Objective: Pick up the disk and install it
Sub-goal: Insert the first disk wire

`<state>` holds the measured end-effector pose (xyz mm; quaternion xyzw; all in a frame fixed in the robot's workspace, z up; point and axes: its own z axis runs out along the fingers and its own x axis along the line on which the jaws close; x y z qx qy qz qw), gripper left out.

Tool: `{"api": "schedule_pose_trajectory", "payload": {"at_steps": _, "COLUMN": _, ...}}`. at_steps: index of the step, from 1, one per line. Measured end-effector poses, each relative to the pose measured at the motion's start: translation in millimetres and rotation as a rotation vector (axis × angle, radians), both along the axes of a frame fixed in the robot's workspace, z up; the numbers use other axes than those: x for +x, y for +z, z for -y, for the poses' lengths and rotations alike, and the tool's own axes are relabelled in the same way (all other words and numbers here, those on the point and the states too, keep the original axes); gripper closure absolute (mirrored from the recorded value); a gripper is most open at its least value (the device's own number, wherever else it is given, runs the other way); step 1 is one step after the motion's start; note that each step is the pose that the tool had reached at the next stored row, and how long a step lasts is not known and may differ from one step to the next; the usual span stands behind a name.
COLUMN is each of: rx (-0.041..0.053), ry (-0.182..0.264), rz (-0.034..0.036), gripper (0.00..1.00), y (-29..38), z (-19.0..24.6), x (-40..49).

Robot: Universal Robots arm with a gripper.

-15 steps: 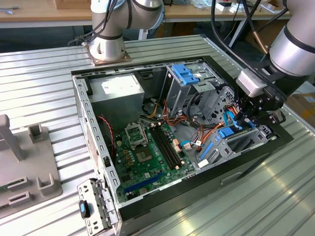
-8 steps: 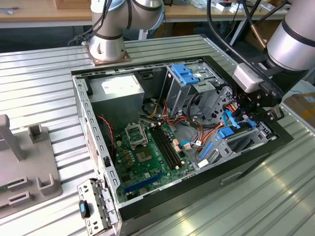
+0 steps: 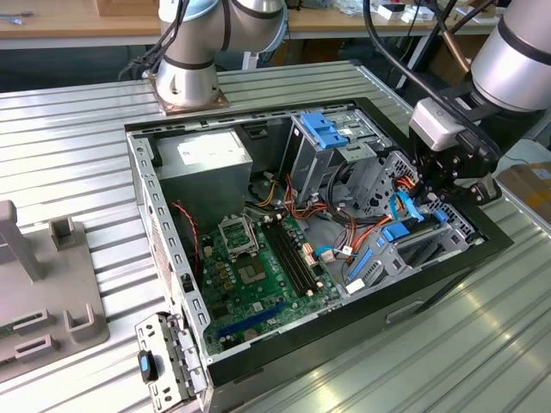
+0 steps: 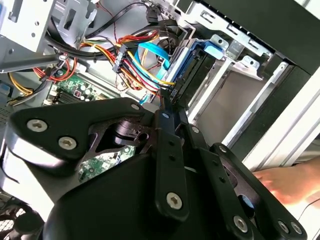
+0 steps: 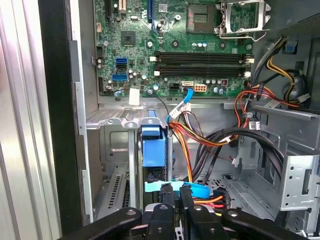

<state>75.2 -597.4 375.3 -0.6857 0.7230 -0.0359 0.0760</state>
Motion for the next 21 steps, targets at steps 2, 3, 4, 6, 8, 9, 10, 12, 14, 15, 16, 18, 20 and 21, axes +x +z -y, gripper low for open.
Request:
{"api": "schedule_pose_trajectory", "payload": {"at_steps": 2, "rx": 0.0001, "ry": -0.001, "rz": 0.0006, "gripper": 0.83, "y": 5.4, "z": -0.4, "x": 0.0}}
{"api": "schedule_pose_trajectory", "payload": {"at_steps": 3, "rx": 0.0002, "ry": -0.001, "rz": -0.0001, "gripper": 0.83, "y": 5.5, "z": -0.5, "x": 2.0}}
{"api": "schedule_pose_trajectory", "payload": {"at_steps": 4, "rx": 0.0000, "ry": -0.002, "rz": -0.0022, "gripper": 0.83, "y": 5.5, "z": -0.4, "x": 5.0}}
{"api": "schedule_pose_trajectory", "payload": {"at_steps": 6, "rx": 0.0000, "ry": -0.002, "rz": -0.0056, "gripper": 0.83, "y": 5.5, "z": -0.4, "x": 11.2}}
{"api": "schedule_pose_trajectory", "payload": {"at_steps": 8, "rx": -0.0001, "ry": -0.002, "rz": -0.0118, "gripper": 0.83, "y": 5.6, "z": -0.4, "x": 22.2}}
{"api": "schedule_pose_trajectory", "payload": {"at_steps": 9, "rx": 0.0001, "ry": -0.002, "rz": -0.0128, "gripper": 0.83, "y": 5.0, "z": -0.5, "x": 25.9}}
{"api": "schedule_pose_trajectory", "payload": {"at_steps": 10, "rx": 0.0001, "ry": -0.002, "rz": -0.0129, "gripper": 0.83, "y": 3.6, "z": -0.4, "x": 26.8}}
{"api": "schedule_pose_trajectory", "payload": {"at_steps": 12, "rx": -0.0001, "ry": -0.003, "rz": -0.0129, "gripper": 0.83, "y": -3.8, "z": -0.1, "x": 27.2}}
{"api": "schedule_pose_trajectory", "payload": {"at_steps": 14, "rx": 0.0000, "ry": -0.004, "rz": -0.0129, "gripper": 0.83, "y": -7.4, "z": -0.1, "x": 29.6}}
{"api": "schedule_pose_trajectory", "payload": {"at_steps": 15, "rx": 0.0000, "ry": -0.004, "rz": -0.0129, "gripper": 0.83, "y": -9.7, "z": -0.1, "x": 31.2}}
{"api": "schedule_pose_trajectory", "payload": {"at_steps": 16, "rx": 0.0000, "ry": -0.004, "rz": -0.0129, "gripper": 0.83, "y": -11.5, "z": 0.0, "x": 32.1}}
{"api": "schedule_pose_trajectory", "payload": {"at_steps": 18, "rx": 0.0000, "ry": -0.005, "rz": -0.0129, "gripper": 0.83, "y": -14.7, "z": 0.0, "x": 33.0}}
{"api": "schedule_pose_trajectory", "payload": {"at_steps": 20, "rx": 0.0000, "ry": -0.006, "rz": -0.0129, "gripper": 0.83, "y": -17.5, "z": 0.2, "x": 33.3}}
{"api": "schedule_pose_trajectory", "payload": {"at_steps": 21, "rx": 0.0000, "ry": -0.007, "rz": -0.0129, "gripper": 0.83, "y": -19.1, "z": 0.3, "x": 33.4}}
